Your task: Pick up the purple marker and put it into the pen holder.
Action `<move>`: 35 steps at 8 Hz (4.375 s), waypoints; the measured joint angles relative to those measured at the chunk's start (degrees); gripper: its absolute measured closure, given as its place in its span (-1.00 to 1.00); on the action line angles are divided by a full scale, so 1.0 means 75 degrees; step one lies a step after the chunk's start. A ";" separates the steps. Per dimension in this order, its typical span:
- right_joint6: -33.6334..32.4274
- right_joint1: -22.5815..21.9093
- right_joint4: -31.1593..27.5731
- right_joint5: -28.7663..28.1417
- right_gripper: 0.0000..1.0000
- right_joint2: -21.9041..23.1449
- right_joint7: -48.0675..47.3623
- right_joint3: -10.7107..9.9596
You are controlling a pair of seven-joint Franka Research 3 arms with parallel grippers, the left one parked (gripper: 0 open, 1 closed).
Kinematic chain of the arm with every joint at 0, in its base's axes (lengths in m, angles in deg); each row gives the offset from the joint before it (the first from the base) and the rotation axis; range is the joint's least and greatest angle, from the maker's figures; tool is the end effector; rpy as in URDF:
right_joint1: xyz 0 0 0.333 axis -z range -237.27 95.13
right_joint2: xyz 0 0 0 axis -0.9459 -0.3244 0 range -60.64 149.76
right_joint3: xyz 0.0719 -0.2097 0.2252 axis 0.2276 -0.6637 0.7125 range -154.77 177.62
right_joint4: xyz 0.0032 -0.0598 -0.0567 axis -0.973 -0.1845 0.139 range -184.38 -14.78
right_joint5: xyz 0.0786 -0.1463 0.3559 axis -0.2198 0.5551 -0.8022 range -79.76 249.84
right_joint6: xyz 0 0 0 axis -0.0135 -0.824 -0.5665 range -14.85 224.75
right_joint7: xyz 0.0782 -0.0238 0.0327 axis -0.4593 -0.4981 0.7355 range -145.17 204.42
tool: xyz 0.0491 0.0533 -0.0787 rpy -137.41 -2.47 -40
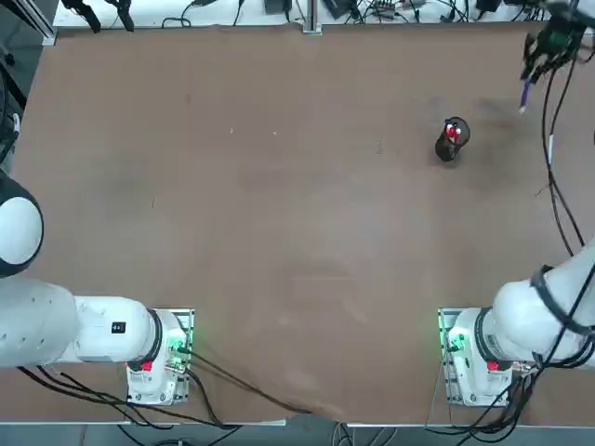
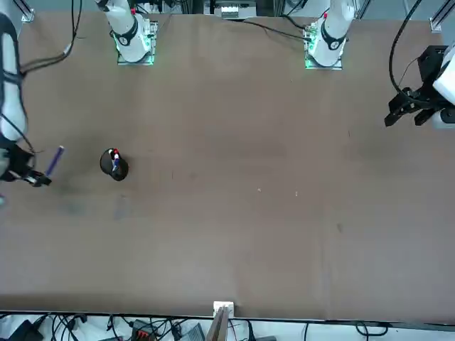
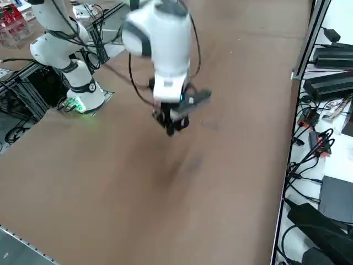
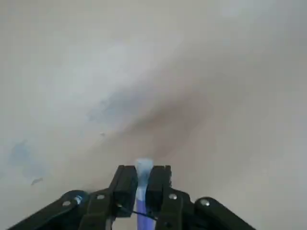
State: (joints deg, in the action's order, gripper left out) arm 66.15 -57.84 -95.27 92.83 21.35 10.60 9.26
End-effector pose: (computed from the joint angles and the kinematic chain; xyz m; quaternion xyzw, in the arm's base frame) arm 0.6432 -0.1847 0.4223 0.9585 -0.2734 -0.0341 0.0731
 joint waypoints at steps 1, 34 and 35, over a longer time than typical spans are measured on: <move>-0.0411 -0.0263 0.0317 0.0600 0.70 0.0040 -0.0917 0.0019; -0.4298 -0.4196 0.0369 0.3318 -1.00 -0.0639 -0.9925 -0.0051; -0.4162 -0.3932 0.0372 0.2774 -1.00 -0.0438 -0.8784 -0.0063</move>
State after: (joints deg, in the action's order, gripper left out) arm 34.93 -87.33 -92.48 113.64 18.07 -55.28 8.78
